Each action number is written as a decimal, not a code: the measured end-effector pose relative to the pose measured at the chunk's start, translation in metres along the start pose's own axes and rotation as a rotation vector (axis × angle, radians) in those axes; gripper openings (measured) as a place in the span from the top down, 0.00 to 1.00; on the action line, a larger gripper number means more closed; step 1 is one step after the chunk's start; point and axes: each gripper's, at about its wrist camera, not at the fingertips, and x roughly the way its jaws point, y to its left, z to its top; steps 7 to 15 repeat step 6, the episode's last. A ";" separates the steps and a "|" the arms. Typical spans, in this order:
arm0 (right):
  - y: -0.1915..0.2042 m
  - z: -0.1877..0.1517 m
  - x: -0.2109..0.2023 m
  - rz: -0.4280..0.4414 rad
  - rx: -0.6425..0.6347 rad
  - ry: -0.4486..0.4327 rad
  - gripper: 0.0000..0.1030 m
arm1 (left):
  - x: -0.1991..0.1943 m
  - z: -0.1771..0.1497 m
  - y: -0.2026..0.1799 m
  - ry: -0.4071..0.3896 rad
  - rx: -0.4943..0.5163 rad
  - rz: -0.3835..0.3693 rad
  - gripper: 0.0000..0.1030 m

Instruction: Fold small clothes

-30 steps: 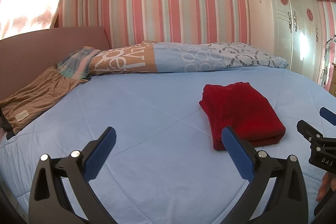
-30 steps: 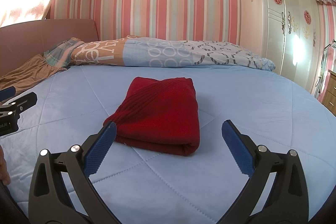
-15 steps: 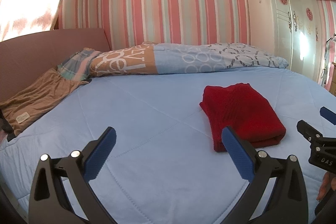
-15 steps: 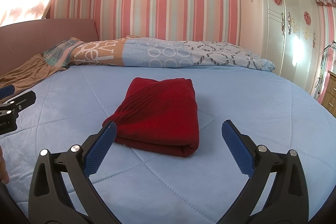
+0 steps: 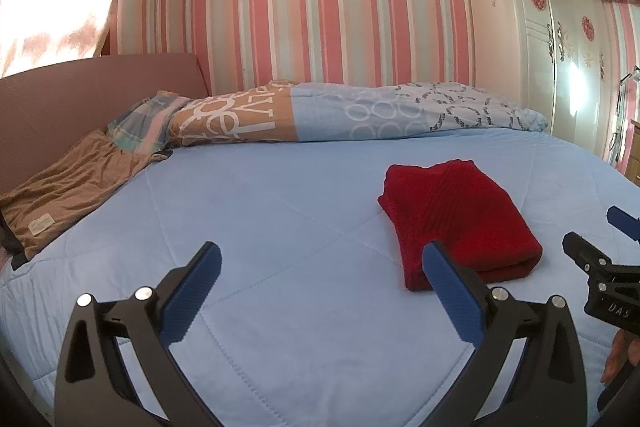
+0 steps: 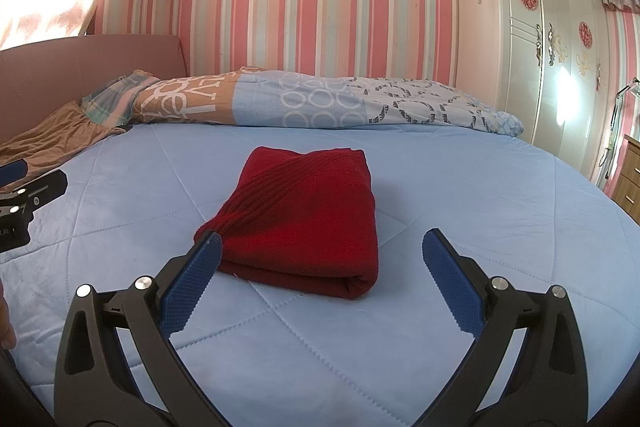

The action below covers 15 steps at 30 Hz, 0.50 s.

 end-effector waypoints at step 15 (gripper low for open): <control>-0.002 0.000 0.000 -0.003 0.004 0.001 0.03 | 0.001 0.002 0.001 -0.002 0.009 0.009 0.02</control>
